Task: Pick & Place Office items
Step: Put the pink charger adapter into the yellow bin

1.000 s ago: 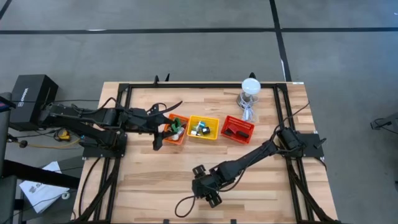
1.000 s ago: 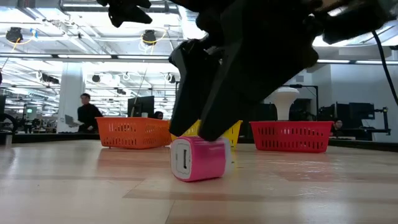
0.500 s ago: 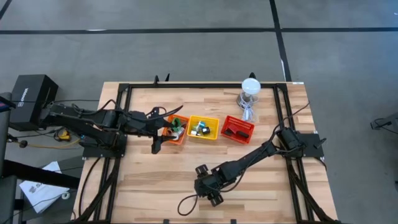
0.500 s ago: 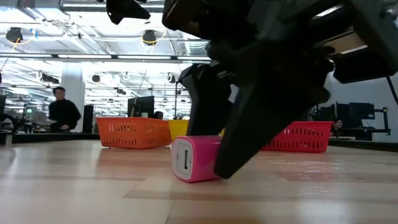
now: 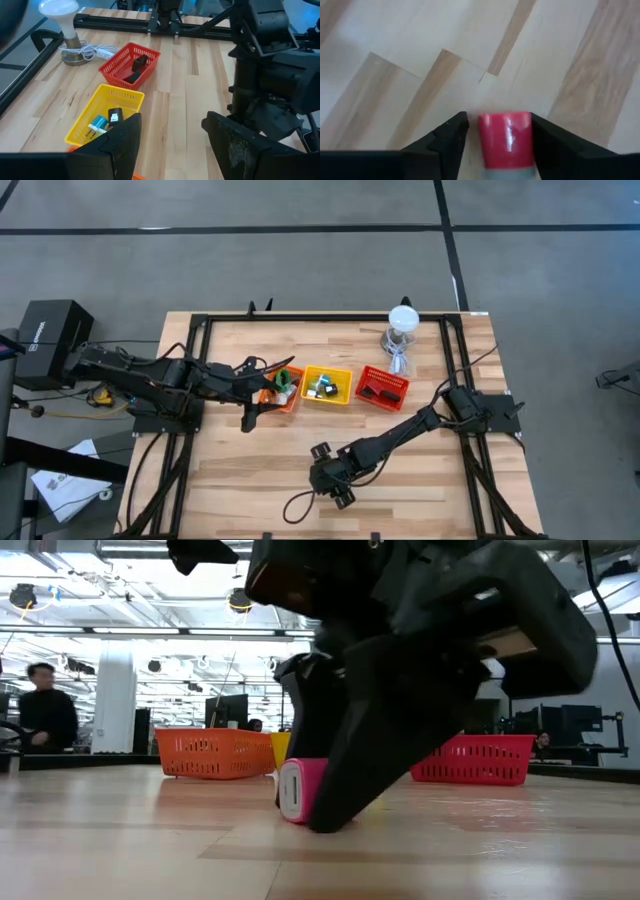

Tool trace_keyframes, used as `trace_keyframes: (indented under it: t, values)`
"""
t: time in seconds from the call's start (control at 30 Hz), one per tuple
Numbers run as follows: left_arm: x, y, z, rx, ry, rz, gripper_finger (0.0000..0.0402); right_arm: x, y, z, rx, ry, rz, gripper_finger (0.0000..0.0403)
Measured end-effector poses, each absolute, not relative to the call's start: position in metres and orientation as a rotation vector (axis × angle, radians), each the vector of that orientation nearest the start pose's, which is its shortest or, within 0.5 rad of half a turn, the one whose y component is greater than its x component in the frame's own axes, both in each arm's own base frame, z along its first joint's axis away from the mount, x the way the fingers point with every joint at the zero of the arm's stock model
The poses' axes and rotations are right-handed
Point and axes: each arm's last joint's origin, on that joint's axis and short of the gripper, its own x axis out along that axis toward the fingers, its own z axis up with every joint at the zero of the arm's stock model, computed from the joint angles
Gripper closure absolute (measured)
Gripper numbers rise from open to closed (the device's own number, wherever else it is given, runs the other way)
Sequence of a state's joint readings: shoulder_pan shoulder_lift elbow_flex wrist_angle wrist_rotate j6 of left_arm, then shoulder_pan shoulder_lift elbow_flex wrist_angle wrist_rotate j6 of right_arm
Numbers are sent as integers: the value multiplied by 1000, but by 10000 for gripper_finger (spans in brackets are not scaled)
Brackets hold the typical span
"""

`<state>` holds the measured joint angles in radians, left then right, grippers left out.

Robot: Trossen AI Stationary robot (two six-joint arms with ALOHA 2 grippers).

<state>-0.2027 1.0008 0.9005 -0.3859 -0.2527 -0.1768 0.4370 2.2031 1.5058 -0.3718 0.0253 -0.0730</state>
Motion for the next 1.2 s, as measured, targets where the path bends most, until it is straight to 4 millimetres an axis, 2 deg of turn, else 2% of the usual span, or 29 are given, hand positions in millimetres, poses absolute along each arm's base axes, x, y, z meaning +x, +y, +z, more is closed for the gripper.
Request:
trace_keyframes:
  t: [0.07,0.3,0.5,0.6,0.8,0.97,1.2]
  values:
    - [209,-37,316,-62,468,84,184,409,189,113,-267,1054,414,221]
    - [209,-38,316,-60,469,78,184,409,187,110,-276,1062,414,276]
    - [209,-38,316,-61,468,78,184,413,182,113,-315,1066,434,266]
    - [209,-38,316,-63,468,79,184,418,178,121,-318,1087,432,253]
    - [202,-37,322,-98,438,84,184,432,154,143,-362,1179,393,281]
    - [182,-32,332,-104,406,89,184,440,124,168,-383,1265,321,281]
    - [155,-25,340,-114,386,127,184,447,83,208,-551,1343,170,281]
